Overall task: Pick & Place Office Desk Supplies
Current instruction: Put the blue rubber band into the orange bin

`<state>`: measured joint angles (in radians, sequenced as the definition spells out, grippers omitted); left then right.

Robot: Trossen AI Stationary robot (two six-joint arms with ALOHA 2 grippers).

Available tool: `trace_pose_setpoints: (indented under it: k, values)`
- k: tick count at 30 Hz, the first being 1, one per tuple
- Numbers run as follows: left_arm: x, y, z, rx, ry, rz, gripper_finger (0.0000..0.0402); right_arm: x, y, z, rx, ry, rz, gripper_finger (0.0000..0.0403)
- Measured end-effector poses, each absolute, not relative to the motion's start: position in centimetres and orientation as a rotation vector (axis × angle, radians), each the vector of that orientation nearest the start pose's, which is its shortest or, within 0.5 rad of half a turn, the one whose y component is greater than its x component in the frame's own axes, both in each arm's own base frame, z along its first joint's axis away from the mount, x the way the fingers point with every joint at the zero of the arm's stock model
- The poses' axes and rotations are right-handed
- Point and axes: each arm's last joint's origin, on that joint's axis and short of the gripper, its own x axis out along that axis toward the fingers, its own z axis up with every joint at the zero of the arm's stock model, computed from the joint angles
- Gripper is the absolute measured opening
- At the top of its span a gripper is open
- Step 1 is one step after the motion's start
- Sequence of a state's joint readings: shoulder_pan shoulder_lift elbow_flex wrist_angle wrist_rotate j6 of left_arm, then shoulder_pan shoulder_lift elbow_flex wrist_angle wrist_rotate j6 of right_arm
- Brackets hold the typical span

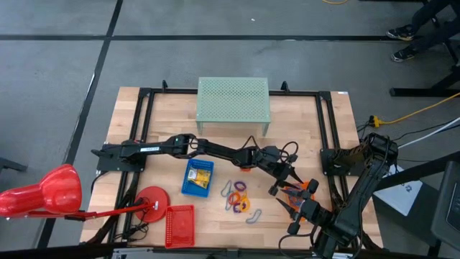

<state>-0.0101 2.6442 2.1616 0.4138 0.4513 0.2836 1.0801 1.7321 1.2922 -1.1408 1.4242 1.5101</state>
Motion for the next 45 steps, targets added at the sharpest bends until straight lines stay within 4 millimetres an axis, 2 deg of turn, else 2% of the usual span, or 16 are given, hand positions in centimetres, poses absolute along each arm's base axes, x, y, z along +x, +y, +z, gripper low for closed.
trace_pose_setpoints:
  k: [10,20,29,33,37,40,45]
  values:
    - [58.6,-1.8,14.4,0.273,0.182,-0.528,0.0118,17.1,25.9,24.2,-0.033,0.161,-0.486,0.0151]
    - [58.8,-1.7,15.0,0.291,0.115,-0.527,0.0118,17.1,25.9,24.2,-0.032,0.164,-0.486,0.0151]
    - [58.8,-1.8,15.4,0.233,0.092,-0.522,0.0118,17.1,25.9,24.1,-0.029,0.183,-0.484,0.0151]
    - [58.7,-1.3,16.7,0.208,0.093,-0.517,0.0118,17.0,25.9,24.0,-0.02,0.241,-0.481,0.0151]
    - [58.0,0.4,18.8,0.149,0.152,-0.558,0.0118,17.1,26.0,23.9,0.003,0.265,-0.478,0.0151]
    - [57.0,1.4,20.4,0.153,0.253,-0.553,0.0118,17.2,26.2,23.9,0.03,0.257,-0.474,0.0151]
    - [54.6,2.0,22.9,0.237,0.44,-0.561,0.0118,17.3,26.5,23.9,0.066,0.247,-0.469,0.0151]
